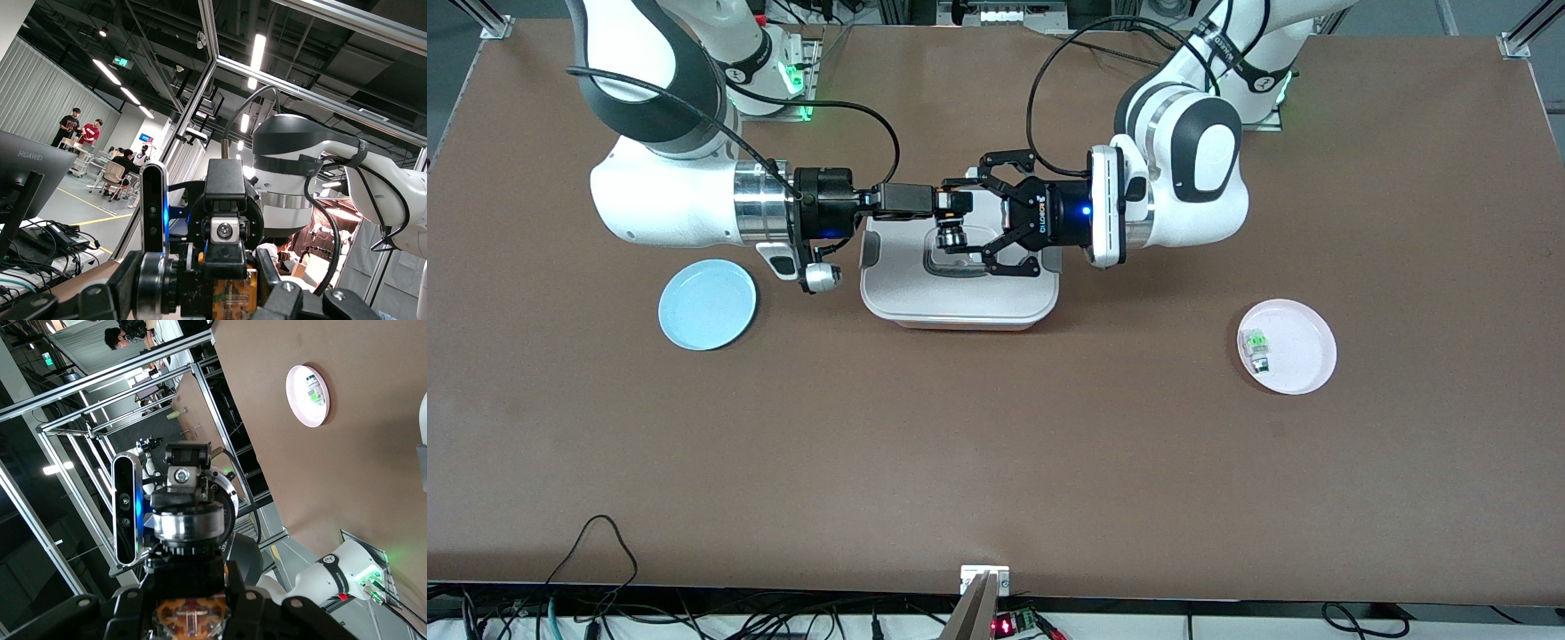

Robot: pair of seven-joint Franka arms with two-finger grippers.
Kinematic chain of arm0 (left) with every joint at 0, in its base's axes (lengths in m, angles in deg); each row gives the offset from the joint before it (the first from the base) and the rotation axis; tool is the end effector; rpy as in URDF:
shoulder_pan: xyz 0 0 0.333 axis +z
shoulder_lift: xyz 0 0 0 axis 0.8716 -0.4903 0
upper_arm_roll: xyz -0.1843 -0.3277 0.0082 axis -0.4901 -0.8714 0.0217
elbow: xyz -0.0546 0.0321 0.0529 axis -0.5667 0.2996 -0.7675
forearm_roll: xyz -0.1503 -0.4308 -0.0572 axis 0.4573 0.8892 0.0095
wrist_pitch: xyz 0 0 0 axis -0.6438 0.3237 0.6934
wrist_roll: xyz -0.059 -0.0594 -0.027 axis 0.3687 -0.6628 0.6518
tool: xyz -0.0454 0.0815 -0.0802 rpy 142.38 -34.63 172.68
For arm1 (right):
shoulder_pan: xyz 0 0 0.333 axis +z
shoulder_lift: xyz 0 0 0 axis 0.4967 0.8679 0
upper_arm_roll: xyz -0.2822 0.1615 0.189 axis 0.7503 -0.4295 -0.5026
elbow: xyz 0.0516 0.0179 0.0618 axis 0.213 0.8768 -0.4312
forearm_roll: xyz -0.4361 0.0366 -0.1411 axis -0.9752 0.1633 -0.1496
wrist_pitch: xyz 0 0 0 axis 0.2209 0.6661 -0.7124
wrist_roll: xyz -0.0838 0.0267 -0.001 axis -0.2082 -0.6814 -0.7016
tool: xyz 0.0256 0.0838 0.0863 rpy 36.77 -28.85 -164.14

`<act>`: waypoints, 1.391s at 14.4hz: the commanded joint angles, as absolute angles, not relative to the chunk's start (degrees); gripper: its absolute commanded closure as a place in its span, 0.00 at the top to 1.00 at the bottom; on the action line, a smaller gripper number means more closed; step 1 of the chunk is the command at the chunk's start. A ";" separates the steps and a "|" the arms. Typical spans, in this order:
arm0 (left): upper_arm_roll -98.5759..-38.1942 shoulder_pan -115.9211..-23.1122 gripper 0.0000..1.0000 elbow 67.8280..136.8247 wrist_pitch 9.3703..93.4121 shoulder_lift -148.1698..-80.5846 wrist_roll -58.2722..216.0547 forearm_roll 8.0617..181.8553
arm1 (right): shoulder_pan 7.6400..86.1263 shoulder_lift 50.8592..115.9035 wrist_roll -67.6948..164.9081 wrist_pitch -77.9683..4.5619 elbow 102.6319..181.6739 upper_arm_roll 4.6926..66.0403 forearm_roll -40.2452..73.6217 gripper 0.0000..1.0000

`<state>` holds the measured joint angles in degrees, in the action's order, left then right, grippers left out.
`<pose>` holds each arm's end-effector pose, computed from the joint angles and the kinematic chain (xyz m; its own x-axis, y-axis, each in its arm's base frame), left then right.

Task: Transfer orange switch to right arm and place
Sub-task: 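Grasp the switch with the right gripper while the left gripper holds, then move the switch over the blue plate while the left gripper withdraws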

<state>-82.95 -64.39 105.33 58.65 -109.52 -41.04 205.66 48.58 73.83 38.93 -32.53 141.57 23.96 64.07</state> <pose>0.6132 -0.4511 0.4672 0.3911 0.2610 0.8826 -0.9040 -0.0709 0.4216 0.6359 0.3762 0.5312 0.9160 0.0269 -0.4003 -0.3843 -0.2276 -0.8947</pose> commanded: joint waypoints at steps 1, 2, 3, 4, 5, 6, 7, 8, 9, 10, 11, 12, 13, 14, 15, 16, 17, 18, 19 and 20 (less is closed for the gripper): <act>-83.02 -64.86 0.00 105.27 59.91 -108.62 -40.94 207.26 | 48.86 74.07 38.39 -32.88 140.60 24.12 65.10 0.05; -83.02 -64.86 0.00 105.27 60.00 -108.53 -40.50 207.26 | 48.86 74.07 38.39 -32.88 140.60 24.12 65.10 0.05; -83.11 -64.77 0.32 105.36 59.91 -108.44 -38.50 207.17 | 48.86 74.07 38.30 -32.88 140.60 24.12 65.10 0.05; -83.02 -64.77 0.92 105.36 59.82 -107.66 -35.17 207.08 | 48.86 74.07 38.30 -32.97 140.60 24.12 65.10 0.05; -83.02 -64.77 1.00 105.36 59.82 -107.22 -32.88 206.56 | 48.86 74.07 38.39 -32.97 140.60 24.12 65.01 0.05; -83.02 -64.51 1.00 105.45 59.82 -107.04 -32.77 206.38 | 48.86 74.07 38.39 -32.88 140.60 24.12 64.92 0.05; -82.93 -63.90 1.00 105.88 59.82 -106.60 -32.76 205.68 | 48.86 74.07 38.39 -32.97 140.60 24.12 64.92 0.05; -82.93 -62.59 1.00 106.41 59.82 -105.99 -32.76 204.63 | 48.86 74.07 38.48 -32.88 140.60 24.12 64.75 0.05; -82.93 -60.92 1.00 106.93 59.65 -105.90 -32.76 202.53 | 48.86 74.07 38.56 -32.79 140.60 24.20 64.57 0.05; -82.76 -58.38 1.00 107.72 59.30 -105.72 -32.85 199.73 | 48.60 73.98 38.74 -32.70 140.60 24.38 63.26 0.05; -82.75 -54.53 1.00 108.17 59.12 -105.72 -32.94 194.91 | 48.42 73.89 38.65 -32.62 140.51 24.38 58.73 0.05; -82.67 -51.18 1.00 108.08 59.12 -105.54 -32.94 189.90 | 48.33 73.72 38.65 -32.35 140.08 24.38 54.33 0.05; -82.67 -47.76 1.00 108.26 58.95 -105.19 -33.03 186.03 | 48.24 73.54 38.74 -32.09 139.90 24.47 50.02 0.05; -82.58 -44.68 1.00 108.52 56.42 -104.23 -33.03 182.68 | 48.24 73.37 38.83 -31.91 139.90 24.47 44.76 0.05; -82.06 -41.95 1.00 109.13 52.31 -103.88 -33.12 179.17 | 48.24 73.28 39.44 -31.56 139.72 24.47 38.70 0.05; -80.49 -38.53 1.00 109.40 47.92 -103.61 -33.12 175.04 | 48.24 73.28 40.40 -30.60 139.29 24.47 32.03 0.05; -77.42 -37.28 1.00 109.31 43.26 -103.44 -33.03 169.52 | 48.24 73.28 43.37 -29.46 139.02 24.47 26.05 0.05; -72.96 -37.09 1.00 109.23 39.38 -102.82 -33.03 164.33 | 48.24 73.28 47.31 -28.06 139.02 24.47 20.76 0.05; -68.65 -36.91 1.00 109.14 37.34 -102.30 -33.03 160.97 | 48.24 73.28 51.53 -26.74 139.11 24.47 16.27 0.05; -65.30 -36.04 1.00 108.79 36.45 -102.20 -32.85 158.85 | 48.24 73.28 55.75 -25.51 139.19 24.64 11.36 0.05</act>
